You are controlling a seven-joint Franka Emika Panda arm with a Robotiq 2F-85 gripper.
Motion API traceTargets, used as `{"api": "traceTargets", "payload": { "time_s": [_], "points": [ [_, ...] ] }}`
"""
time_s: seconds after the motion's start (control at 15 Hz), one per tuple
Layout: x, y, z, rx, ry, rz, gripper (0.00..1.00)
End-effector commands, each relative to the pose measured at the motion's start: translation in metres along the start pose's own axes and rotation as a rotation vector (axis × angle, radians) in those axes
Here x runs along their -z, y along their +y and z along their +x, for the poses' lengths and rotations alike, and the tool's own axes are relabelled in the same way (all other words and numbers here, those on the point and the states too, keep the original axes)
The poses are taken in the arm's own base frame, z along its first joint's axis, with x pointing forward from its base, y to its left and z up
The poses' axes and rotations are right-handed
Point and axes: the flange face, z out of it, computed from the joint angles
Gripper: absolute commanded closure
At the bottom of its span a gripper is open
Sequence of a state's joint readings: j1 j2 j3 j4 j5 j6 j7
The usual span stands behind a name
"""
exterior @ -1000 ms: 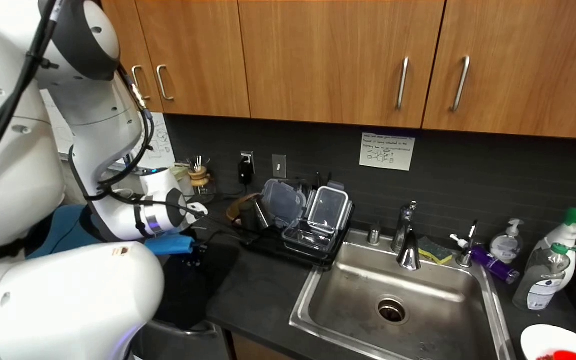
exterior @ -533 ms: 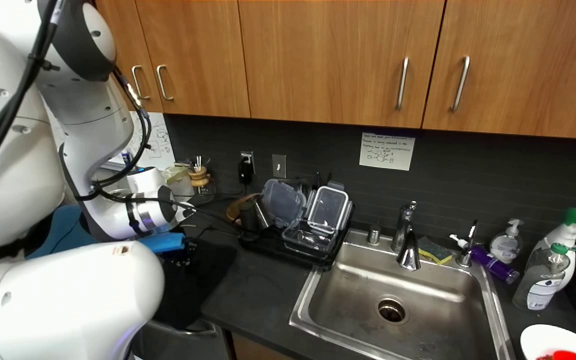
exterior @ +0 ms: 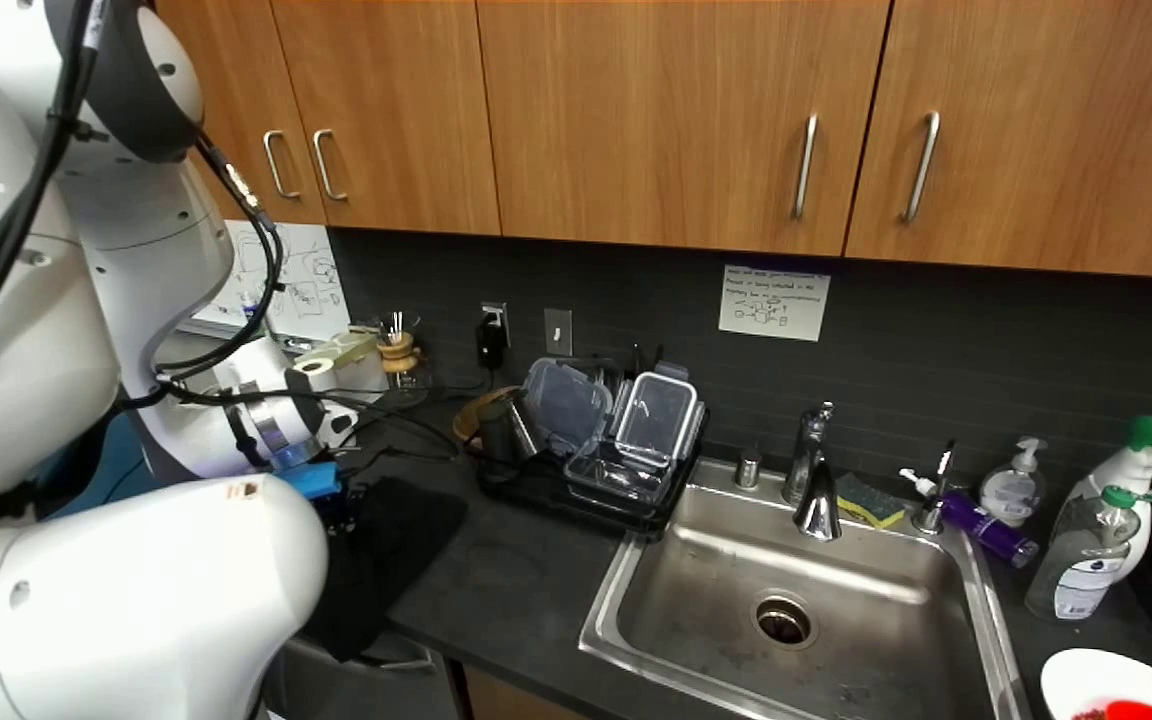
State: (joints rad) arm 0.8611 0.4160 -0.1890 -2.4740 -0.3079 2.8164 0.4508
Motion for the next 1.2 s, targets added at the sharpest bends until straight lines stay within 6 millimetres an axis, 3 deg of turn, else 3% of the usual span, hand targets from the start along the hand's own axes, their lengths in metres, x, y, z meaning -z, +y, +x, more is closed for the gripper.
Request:
{"api": "traceTargets", "payload": {
  "time_s": [0.0,0.73,1.13],
  "points": [
    [0.014,-0.021,0.002,0.072,-0.009,-0.056,0.99],
    [0.032,-0.086,0.017,0.343,-0.098,-0.202,0.99],
    [0.015,-0.104,0.036,0.438,-0.112,-0.187,0.99]
  ]
}}
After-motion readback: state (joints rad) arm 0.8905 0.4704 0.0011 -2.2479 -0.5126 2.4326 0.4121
